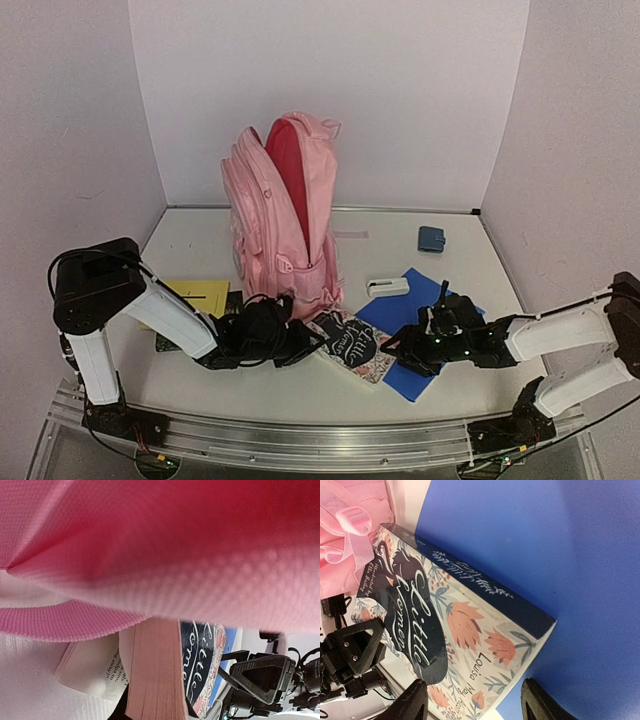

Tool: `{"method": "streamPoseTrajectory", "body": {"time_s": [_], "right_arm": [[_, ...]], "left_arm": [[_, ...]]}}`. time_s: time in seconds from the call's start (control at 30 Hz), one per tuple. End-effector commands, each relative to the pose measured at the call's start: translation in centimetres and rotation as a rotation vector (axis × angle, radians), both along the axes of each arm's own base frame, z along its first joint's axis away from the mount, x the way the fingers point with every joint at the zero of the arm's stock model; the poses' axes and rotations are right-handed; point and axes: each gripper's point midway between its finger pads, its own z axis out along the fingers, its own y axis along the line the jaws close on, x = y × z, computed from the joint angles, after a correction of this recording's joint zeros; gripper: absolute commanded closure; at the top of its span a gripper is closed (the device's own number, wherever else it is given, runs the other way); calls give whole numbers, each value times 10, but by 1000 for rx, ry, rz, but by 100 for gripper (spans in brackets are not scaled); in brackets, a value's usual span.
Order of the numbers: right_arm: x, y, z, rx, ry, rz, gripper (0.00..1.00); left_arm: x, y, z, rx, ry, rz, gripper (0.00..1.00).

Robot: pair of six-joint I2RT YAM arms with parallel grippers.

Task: Pack the student bag
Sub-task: Pick up the book from the center of the board.

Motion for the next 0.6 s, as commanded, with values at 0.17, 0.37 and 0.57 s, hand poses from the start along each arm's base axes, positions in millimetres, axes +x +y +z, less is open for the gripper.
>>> {"method": "streamPoseTrajectory", "body": {"time_s": [0.17, 0.37, 0.57], "right_arm": [[20, -35, 68, -103, -213, -114, 15], [15, -19, 115, -71, -371, 71, 5], [-20, 23, 140, 83, -391, 398, 3]], "left_arm": [[-24, 1, 70, -86, -243, -220, 100], [-58, 11, 100, -100, -370, -433, 100], [-83, 22, 129, -146, -464, -559, 100]]}}
